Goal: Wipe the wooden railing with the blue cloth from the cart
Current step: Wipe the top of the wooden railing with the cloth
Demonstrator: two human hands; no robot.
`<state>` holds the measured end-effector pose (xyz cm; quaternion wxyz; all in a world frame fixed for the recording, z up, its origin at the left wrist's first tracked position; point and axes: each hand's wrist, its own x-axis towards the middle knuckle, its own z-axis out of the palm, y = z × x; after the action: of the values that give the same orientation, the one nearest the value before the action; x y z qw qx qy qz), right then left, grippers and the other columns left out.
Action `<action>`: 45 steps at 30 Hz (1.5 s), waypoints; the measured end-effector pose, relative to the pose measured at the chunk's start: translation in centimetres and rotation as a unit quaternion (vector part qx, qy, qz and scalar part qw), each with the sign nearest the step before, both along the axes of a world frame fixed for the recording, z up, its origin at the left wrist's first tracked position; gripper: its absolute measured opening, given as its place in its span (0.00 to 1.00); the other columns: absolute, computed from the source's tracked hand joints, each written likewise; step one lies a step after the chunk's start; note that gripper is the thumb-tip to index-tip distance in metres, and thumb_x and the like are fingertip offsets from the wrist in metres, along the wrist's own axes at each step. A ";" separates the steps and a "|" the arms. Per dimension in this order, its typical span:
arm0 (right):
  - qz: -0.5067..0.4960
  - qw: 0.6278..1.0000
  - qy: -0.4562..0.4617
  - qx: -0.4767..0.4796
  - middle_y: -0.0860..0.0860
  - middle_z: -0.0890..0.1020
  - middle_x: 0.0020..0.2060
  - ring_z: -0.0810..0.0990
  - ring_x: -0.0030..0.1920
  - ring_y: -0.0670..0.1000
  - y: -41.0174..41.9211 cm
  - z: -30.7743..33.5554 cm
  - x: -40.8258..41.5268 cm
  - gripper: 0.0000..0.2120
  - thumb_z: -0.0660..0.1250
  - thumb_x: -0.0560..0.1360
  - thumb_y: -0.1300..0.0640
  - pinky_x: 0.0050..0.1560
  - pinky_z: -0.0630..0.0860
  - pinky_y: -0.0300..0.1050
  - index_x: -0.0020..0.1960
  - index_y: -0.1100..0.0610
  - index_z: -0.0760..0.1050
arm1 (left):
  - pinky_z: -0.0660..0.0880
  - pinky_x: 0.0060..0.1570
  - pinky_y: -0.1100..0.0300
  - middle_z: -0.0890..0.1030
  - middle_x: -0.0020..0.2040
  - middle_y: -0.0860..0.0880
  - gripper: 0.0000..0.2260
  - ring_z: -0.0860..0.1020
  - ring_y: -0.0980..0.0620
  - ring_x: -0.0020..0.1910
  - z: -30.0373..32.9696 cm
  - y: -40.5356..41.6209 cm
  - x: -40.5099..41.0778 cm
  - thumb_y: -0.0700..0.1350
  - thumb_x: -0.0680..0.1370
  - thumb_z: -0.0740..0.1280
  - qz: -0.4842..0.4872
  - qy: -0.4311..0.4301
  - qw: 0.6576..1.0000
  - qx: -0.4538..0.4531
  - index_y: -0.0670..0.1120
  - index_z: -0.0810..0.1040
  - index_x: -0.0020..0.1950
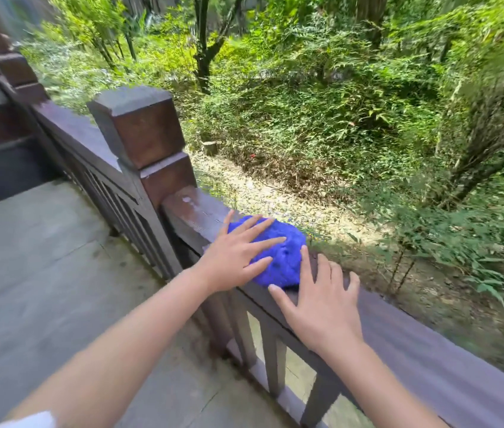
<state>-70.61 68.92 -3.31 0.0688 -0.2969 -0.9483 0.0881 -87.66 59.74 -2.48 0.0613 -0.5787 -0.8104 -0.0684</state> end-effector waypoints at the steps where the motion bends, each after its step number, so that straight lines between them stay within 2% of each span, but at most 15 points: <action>1: 0.012 1.000 -0.003 -0.001 0.58 0.58 0.73 0.56 0.72 0.56 -0.2 0.0 -1.4 0.41 0.41 0.70 0.30 0.70 0.50 0.64 0.74 0.53 0.41 | 0.40 0.73 0.41 0.55 0.77 0.53 0.24 0.50 0.53 0.76 0.0 0.0 -1.4 0.61 0.74 0.45 0.031 -0.015 0.999 0.000 0.63 0.61 0.70; 6: 0.049 0.999 -0.022 -0.004 0.59 0.56 0.74 0.55 0.72 0.57 -1.0 0.0 -6.7 0.41 0.44 0.71 0.30 0.68 0.51 0.66 0.74 0.52 0.37 | 0.52 0.72 0.44 0.57 0.77 0.49 0.20 0.56 0.50 0.75 -0.2 -0.8 -7.8 0.56 0.77 0.56 0.188 -0.058 0.980 0.024 0.59 0.64 0.70; 9: 0.068 0.997 -0.027 -0.007 0.57 0.55 0.74 0.55 0.72 0.57 -1.3 0.2 -9.0 0.40 0.44 0.71 0.30 0.68 0.53 0.65 0.74 0.49 0.36 | 0.54 0.72 0.46 0.59 0.76 0.45 0.22 0.60 0.46 0.73 -0.4 -0.9 -8.8 0.56 0.77 0.57 0.319 -0.062 0.944 0.066 0.54 0.65 0.70; 11: 0.074 0.997 -0.029 -0.008 0.57 0.55 0.74 0.56 0.71 0.56 -1.4 0.3 -10.0 0.39 0.44 0.71 0.31 0.67 0.55 0.64 0.74 0.49 0.39 | 0.56 0.72 0.46 0.61 0.75 0.42 0.22 0.61 0.45 0.73 -0.9 -0.8 -7.6 0.55 0.77 0.57 0.365 -0.063 0.922 0.110 0.50 0.66 0.70; 13: 0.074 0.997 -0.033 -0.006 0.56 0.55 0.74 0.56 0.71 0.56 -1.4 0.4 -10.3 0.38 0.41 0.71 0.31 0.66 0.56 0.63 0.74 0.50 0.43 | 0.57 0.72 0.46 0.61 0.75 0.41 0.21 0.60 0.44 0.73 -1.6 -1.1 -5.9 0.54 0.77 0.57 0.348 -0.073 0.923 0.149 0.49 0.68 0.69; 15: 0.067 0.997 -0.034 0.002 0.56 0.58 0.74 0.58 0.71 0.56 -1.6 0.5 -10.2 0.40 0.36 0.68 0.31 0.66 0.58 0.62 0.74 0.51 0.50 | 0.55 0.72 0.46 0.61 0.75 0.44 0.22 0.59 0.46 0.74 -1.9 -2.1 -4.9 0.55 0.77 0.54 0.275 -0.078 0.945 0.157 0.51 0.69 0.68; 18: 0.061 0.997 -0.035 0.016 0.57 0.64 0.72 0.63 0.70 0.57 -1.8 0.8 -10.1 0.41 0.36 0.67 0.32 0.65 0.62 0.62 0.71 0.53 0.59 | 0.47 0.73 0.45 0.59 0.76 0.49 0.22 0.54 0.51 0.75 -1.3 -3.0 -6.1 0.55 0.76 0.49 0.147 -0.048 0.980 0.123 0.55 0.68 0.69; 20: 0.055 0.998 -0.036 0.018 0.59 0.66 0.70 0.66 0.68 0.58 -2.0 1.0 -10.1 0.40 0.38 0.68 0.33 0.65 0.64 0.62 0.71 0.54 0.61 | 0.43 0.72 0.45 0.54 0.77 0.49 0.21 0.48 0.52 0.76 -0.6 -2.7 -8.2 0.54 0.78 0.49 0.119 -0.016 0.990 0.079 0.57 0.64 0.70; 22: 0.048 0.998 -0.037 0.017 0.59 0.66 0.71 0.66 0.68 0.58 -2.1 1.1 -10.0 0.40 0.37 0.68 0.33 0.65 0.63 0.62 0.73 0.53 0.56 | 0.42 0.73 0.46 0.49 0.78 0.49 0.20 0.46 0.52 0.76 -0.1 -2.1 -10.8 0.53 0.79 0.50 0.159 -0.031 0.986 0.042 0.58 0.60 0.72; 25: 0.051 0.997 -0.059 0.007 0.56 0.57 0.74 0.57 0.71 0.56 -2.0 0.7 -10.0 0.40 0.34 0.68 0.32 0.67 0.57 0.61 0.75 0.50 0.42 | 0.46 0.73 0.49 0.51 0.78 0.46 0.20 0.49 0.50 0.76 0.1 -1.8 -13.6 0.51 0.80 0.51 0.256 -0.095 0.961 0.050 0.54 0.59 0.73; 30: 0.054 0.996 -0.063 0.014 0.55 0.56 0.73 0.58 0.69 0.57 -1.8 0.6 -10.1 0.37 0.40 0.71 0.32 0.65 0.58 0.59 0.74 0.50 0.40 | 0.54 0.72 0.49 0.61 0.74 0.40 0.20 0.59 0.44 0.73 -0.5 -1.3 -13.1 0.49 0.79 0.54 0.315 -0.085 0.940 0.102 0.49 0.65 0.71; 37: 0.054 0.997 -0.045 0.020 0.56 0.59 0.72 0.61 0.67 0.58 -1.8 0.7 -10.1 0.38 0.41 0.71 0.32 0.63 0.60 0.57 0.75 0.51 0.42 | 0.57 0.70 0.48 0.66 0.71 0.38 0.21 0.62 0.40 0.70 -0.4 -1.4 -9.9 0.48 0.78 0.55 0.307 -0.067 0.945 0.094 0.44 0.65 0.70; 41: 0.046 0.998 -0.019 0.027 0.55 0.62 0.71 0.64 0.66 0.56 -1.9 0.7 -9.9 0.42 0.35 0.67 0.31 0.63 0.62 0.55 0.75 0.54 0.42 | 0.60 0.70 0.46 0.68 0.70 0.38 0.22 0.63 0.41 0.70 -0.4 -1.9 -5.4 0.50 0.78 0.52 0.269 -0.075 0.955 0.103 0.43 0.66 0.69; 43: 0.040 0.999 0.008 0.014 0.54 0.66 0.69 0.67 0.64 0.56 -1.9 0.7 -9.8 0.42 0.37 0.68 0.31 0.62 0.64 0.55 0.75 0.54 0.40 | 0.63 0.69 0.44 0.71 0.67 0.36 0.24 0.67 0.39 0.69 -0.5 -2.0 -2.9 0.51 0.76 0.49 0.246 -0.090 0.958 0.119 0.41 0.70 0.67; 45: 0.052 0.998 0.034 -0.004 0.53 0.68 0.67 0.68 0.63 0.56 -1.8 0.8 -9.6 0.41 0.44 0.70 0.32 0.63 0.64 0.53 0.74 0.52 0.35 | 0.66 0.66 0.41 0.74 0.65 0.36 0.24 0.70 0.39 0.66 -0.4 -2.2 -1.2 0.50 0.75 0.49 0.219 -0.097 0.960 0.145 0.39 0.73 0.64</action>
<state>-80.18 67.13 -2.48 0.0953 -0.2443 -0.9592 0.1059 -88.86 57.55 -2.89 0.0791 -0.3626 -0.9006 -0.2263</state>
